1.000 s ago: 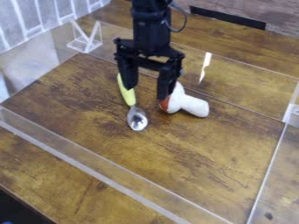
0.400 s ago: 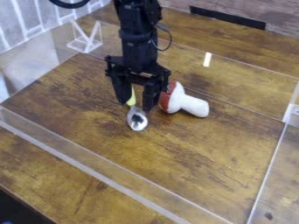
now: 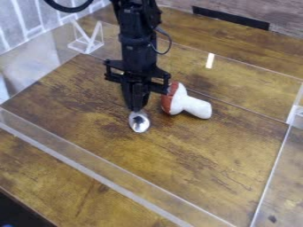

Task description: Move the green spoon to the right side of the table

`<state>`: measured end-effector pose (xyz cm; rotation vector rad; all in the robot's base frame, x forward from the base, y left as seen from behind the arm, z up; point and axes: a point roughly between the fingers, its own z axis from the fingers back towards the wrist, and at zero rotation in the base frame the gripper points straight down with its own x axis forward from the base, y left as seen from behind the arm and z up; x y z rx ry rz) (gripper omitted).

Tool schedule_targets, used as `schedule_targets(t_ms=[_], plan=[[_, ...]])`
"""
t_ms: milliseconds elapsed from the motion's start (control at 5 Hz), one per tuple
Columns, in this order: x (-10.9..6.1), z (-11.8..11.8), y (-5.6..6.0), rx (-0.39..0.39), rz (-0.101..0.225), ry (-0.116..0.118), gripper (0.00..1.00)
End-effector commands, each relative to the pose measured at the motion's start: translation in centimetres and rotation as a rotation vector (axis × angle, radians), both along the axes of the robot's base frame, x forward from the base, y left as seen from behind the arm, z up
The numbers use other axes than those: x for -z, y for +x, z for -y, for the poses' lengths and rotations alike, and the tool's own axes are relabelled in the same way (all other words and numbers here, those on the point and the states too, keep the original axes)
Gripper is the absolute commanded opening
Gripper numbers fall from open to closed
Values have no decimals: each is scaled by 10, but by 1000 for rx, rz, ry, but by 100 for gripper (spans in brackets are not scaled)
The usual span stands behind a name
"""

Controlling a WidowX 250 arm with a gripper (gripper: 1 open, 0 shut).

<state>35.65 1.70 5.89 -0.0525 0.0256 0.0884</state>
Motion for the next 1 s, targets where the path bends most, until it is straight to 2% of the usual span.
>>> schedule_targets(t_ms=[0, 200, 400, 600, 800], plan=[[-45, 14, 11, 5, 86, -5, 0], [-65, 30, 16, 17, 92, -21, 0], [-74, 38, 19, 29, 98, -27, 0], [-70, 22, 20, -41, 103, -22, 100], [-67, 4, 20, -105, 109, -11, 100]])
